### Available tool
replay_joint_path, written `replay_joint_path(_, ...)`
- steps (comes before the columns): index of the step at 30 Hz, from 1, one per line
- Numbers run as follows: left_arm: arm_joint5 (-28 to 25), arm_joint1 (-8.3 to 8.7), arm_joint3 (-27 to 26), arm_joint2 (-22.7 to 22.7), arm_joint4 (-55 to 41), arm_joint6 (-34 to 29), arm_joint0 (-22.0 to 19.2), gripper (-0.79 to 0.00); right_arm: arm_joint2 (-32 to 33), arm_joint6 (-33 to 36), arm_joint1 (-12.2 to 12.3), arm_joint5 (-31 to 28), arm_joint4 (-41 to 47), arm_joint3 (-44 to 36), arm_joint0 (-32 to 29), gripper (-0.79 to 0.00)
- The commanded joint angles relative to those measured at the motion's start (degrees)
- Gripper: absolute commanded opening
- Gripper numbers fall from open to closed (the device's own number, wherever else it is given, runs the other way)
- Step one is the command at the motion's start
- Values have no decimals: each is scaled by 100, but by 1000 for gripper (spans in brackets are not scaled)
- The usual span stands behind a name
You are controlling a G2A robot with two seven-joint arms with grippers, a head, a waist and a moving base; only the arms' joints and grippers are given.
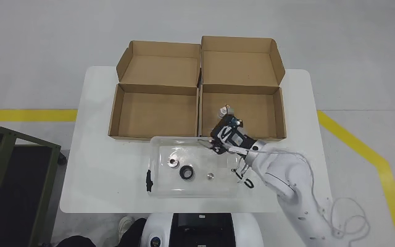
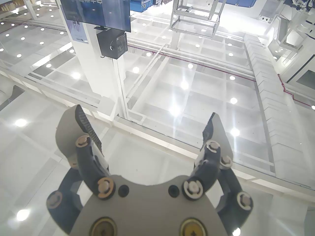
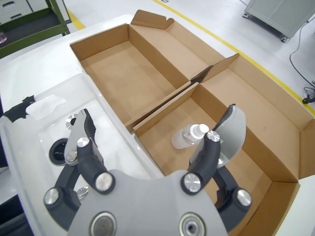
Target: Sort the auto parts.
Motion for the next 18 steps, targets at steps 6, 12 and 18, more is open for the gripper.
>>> replay_joint_path(6, 0, 0, 0, 0, 0, 0, 0, 0, -247, 572, 44, -449, 17, -245, -196, 0)
replay_joint_path(12, 0, 0, 0, 0, 0, 0, 0, 0, -336, 1001, 88, -687, -81, -351, -272, 0)
replay_joint_path(18, 0, 0, 0, 0, 0, 0, 0, 0, -357, 1431, 132, -849, -84, -450, -312, 0)
